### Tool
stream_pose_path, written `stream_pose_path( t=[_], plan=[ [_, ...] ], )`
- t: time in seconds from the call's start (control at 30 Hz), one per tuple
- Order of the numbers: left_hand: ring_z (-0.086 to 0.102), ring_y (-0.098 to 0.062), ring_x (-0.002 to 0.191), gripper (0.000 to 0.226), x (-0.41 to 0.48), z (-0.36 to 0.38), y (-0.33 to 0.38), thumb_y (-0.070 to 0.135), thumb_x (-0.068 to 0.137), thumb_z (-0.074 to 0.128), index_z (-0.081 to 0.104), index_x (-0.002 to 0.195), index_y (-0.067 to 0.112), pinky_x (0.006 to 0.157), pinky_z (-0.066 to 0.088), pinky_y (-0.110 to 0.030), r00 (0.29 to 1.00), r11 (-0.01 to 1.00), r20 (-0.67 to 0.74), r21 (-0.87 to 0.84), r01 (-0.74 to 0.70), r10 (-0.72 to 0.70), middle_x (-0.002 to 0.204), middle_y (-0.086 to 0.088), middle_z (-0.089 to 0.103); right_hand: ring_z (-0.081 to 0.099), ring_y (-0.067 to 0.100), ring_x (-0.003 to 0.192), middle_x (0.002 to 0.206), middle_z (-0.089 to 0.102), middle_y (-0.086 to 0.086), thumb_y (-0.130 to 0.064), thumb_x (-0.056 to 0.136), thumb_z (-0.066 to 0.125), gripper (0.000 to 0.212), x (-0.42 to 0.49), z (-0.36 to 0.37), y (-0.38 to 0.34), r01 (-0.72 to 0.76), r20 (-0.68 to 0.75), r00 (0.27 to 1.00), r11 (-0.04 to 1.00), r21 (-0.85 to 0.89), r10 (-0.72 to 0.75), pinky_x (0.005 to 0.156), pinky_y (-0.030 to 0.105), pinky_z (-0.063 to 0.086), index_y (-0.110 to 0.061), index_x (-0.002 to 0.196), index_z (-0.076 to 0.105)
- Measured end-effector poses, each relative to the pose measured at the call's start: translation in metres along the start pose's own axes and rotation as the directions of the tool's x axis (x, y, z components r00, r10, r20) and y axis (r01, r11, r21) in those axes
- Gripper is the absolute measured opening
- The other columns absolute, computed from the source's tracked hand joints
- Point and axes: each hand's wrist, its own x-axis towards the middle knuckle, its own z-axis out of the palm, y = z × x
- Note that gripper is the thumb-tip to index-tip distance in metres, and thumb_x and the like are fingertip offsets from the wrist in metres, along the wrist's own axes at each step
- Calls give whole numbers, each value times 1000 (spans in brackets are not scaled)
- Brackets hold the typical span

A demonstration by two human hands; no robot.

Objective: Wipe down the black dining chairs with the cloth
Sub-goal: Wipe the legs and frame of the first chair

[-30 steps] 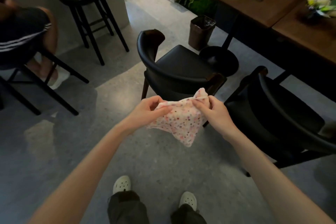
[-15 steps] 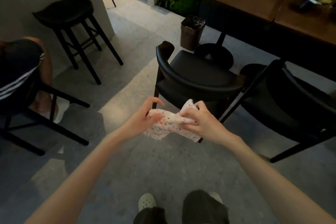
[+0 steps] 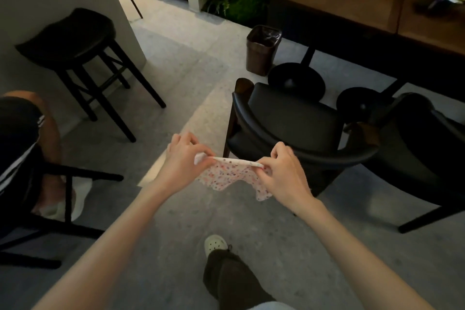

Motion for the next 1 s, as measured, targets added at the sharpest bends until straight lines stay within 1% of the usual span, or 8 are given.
stream_pose_path(
  t=[0.1,0.17,0.33,0.53,0.6,0.77,0.87,1.0],
  plan=[
    [45,-6,83,9,35,-11,-21,28,81,74,73,90,28,75,41,-26,1000,993,-13,-117,-3,1,87,16,42,53,7,72,81,54,-20,-35,90,64,18,29,18,-11,-65,0,998,994,92,66,53,19,36,-30,105,73],
    [50,-4,75,8,57,-16,-33,28,81,75,72,87,32,66,37,-22,1000,987,3,-158,18,-18,83,13,51,65,12,77,86,71,-13,-40,91,60,23,46,30,-11,-131,35,991,987,90,129,58,30,50,-34,111,71],
    [54,-3,67,5,99,2,-47,31,85,70,71,91,32,61,43,-24,997,983,56,-176,60,-51,74,12,59,60,4,58,66,63,-15,-33,90,66,15,65,50,1,-248,-39,965,954,171,258,47,16,41,-28,102,73],
    [61,-12,90,3,153,64,-32,20,96,56,58,98,18,76,54,-20,987,874,135,-465,137,-83,104,-4,62,64,4,59,65,66,-13,-21,85,73,13,81,79,17,-377,-277,843,873,308,462,51,21,48,-19,86,60],
    [58,-15,98,4,166,91,-24,25,97,53,51,98,22,85,55,-38,981,795,187,-585,161,-61,110,-8,56,63,0,60,69,66,-15,-20,80,78,18,80,91,19,-358,-389,809,894,269,441,52,16,45,-17,86,62],
    [49,-7,106,43,162,130,-11,28,80,76,46,111,27,85,49,-16,999,675,51,-737,42,-6,119,-3,35,66,1,74,86,73,-8,-29,78,80,26,72,123,22,-291,-603,760,957,17,242,65,12,46,-13,96,72],
    [50,-2,98,40,160,144,-16,34,75,75,48,104,32,79,47,-12,993,615,-109,-781,-107,34,114,-7,40,69,8,70,82,74,-4,-24,84,73,16,76,131,31,-229,-680,728,966,-124,85,59,20,51,-11,93,75],
    [49,0,88,36,158,165,-16,38,76,70,52,99,16,73,45,-10,947,564,-313,-771,-296,70,103,-16,47,68,10,65,79,73,-1,-23,88,71,17,76,137,45,-153,-703,708,957,-245,-67,56,17,47,-8,93,75]
  ],
)
